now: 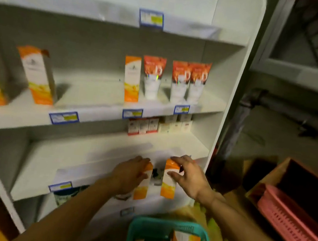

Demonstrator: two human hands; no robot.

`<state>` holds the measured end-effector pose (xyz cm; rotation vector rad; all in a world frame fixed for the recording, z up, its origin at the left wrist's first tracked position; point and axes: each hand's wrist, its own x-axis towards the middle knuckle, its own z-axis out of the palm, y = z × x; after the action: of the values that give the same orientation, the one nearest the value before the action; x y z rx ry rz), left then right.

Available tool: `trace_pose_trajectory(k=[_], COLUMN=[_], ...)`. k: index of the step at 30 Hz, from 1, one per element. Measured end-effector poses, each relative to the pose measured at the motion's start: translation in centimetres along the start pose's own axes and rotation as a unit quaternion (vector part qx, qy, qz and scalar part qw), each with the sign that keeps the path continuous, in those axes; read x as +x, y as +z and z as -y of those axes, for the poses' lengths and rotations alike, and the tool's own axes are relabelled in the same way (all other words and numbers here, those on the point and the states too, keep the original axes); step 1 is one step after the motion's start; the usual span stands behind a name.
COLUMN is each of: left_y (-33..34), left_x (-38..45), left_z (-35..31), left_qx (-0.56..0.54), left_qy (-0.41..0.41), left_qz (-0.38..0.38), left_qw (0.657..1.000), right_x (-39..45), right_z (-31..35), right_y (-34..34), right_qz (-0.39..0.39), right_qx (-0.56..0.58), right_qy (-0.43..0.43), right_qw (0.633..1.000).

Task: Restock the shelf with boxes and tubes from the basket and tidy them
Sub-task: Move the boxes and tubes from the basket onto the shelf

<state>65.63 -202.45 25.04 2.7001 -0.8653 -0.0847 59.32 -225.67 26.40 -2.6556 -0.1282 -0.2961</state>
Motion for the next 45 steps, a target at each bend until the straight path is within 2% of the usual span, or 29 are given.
trace_pose_trajectory(k=[7, 16, 25, 31, 37, 45], left_y=[-11.8, -23.3, -28.6, -29.1, -30.2, -30.7], left_x=[-1.4, -3.6, -3.0, -1.0, 0.6, 2.0], left_z=[-1.1, 0.3, 3.0, 4.5, 6.6, 7.9], left_qx=[0.010, 0.017, 0.047, 0.072, 0.077, 0.116], left_qy=[0.018, -0.039, -0.085, -0.125, -0.159, -0.146], left_qz=[-0.121, -0.239, -0.252, -0.204, -0.193, -0.207], left_qw=[0.992, 0.970, 0.963, 0.968, 0.965, 0.960], right_x=[3.5, 8.0, 12.9, 16.1, 19.0, 21.2], right_z=[7.8, 16.6, 22.1, 24.1, 25.5, 26.2], right_y=[-7.2, -11.3, -12.1, -10.8, -9.5, -8.3], right_qz=[-0.072, -0.132, -0.153, -0.142, -0.115, -0.121], right_qx=[-0.001, 0.068, 0.086, 0.046, 0.039, 0.031], right_qy=[-0.048, -0.082, -0.116, -0.140, -0.161, -0.154], right_qw=[0.996, 0.985, 0.978, 0.979, 0.979, 0.980])
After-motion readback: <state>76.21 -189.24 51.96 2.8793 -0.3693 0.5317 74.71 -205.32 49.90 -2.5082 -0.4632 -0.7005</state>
